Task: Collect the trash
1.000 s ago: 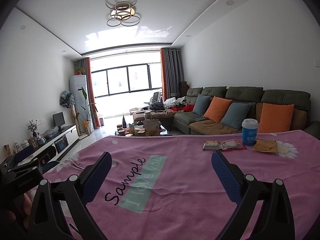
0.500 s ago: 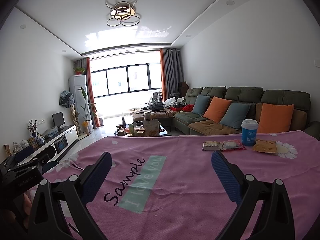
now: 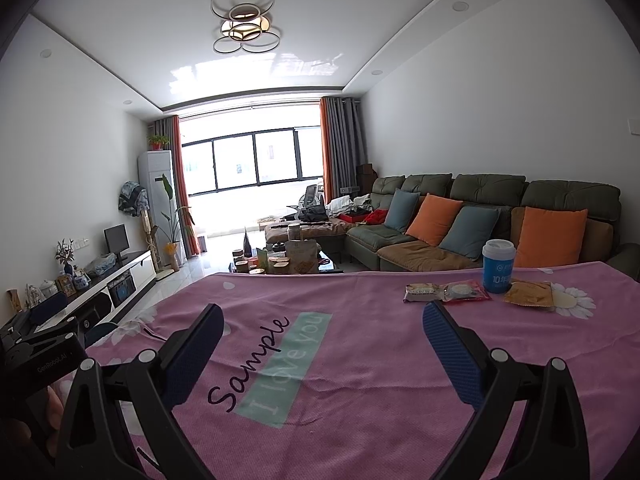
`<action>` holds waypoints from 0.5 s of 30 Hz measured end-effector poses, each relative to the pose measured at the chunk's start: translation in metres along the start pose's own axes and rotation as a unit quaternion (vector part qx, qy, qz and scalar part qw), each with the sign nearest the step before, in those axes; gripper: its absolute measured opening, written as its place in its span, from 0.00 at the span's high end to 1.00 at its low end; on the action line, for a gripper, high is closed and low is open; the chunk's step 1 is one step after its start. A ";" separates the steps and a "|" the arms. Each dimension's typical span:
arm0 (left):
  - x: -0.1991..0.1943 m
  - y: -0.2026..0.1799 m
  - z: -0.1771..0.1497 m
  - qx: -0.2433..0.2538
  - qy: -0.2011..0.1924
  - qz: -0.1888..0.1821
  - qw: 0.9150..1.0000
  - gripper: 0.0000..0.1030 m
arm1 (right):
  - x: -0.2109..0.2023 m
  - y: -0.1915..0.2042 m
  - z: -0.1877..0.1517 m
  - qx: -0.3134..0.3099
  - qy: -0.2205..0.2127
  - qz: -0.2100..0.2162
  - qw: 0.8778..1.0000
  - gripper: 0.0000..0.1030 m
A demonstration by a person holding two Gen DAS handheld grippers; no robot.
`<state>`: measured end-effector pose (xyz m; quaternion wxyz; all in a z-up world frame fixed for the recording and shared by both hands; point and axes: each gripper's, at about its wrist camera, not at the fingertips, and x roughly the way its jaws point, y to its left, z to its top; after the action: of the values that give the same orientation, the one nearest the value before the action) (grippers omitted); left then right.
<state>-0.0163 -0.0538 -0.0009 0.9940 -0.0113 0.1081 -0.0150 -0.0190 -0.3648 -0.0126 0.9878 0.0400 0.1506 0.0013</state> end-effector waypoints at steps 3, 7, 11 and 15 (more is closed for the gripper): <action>0.000 0.000 0.000 0.000 0.000 0.000 1.000 0.05 | 0.000 0.000 0.000 -0.001 0.000 0.000 1.000 0.06; 0.000 0.000 0.000 -0.001 0.000 0.001 1.000 0.05 | 0.000 0.000 0.000 0.000 0.001 0.000 1.000 0.06; 0.000 0.000 0.000 0.000 0.000 0.001 1.000 0.05 | -0.001 0.001 0.000 0.000 0.000 0.001 1.000 0.06; 0.002 0.000 -0.001 0.000 0.001 0.001 1.000 0.05 | 0.000 0.001 0.001 -0.001 0.000 0.001 1.000 0.06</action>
<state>-0.0149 -0.0534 -0.0019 0.9939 -0.0116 0.1086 -0.0141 -0.0191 -0.3634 -0.0119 0.9878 0.0394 0.1510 0.0020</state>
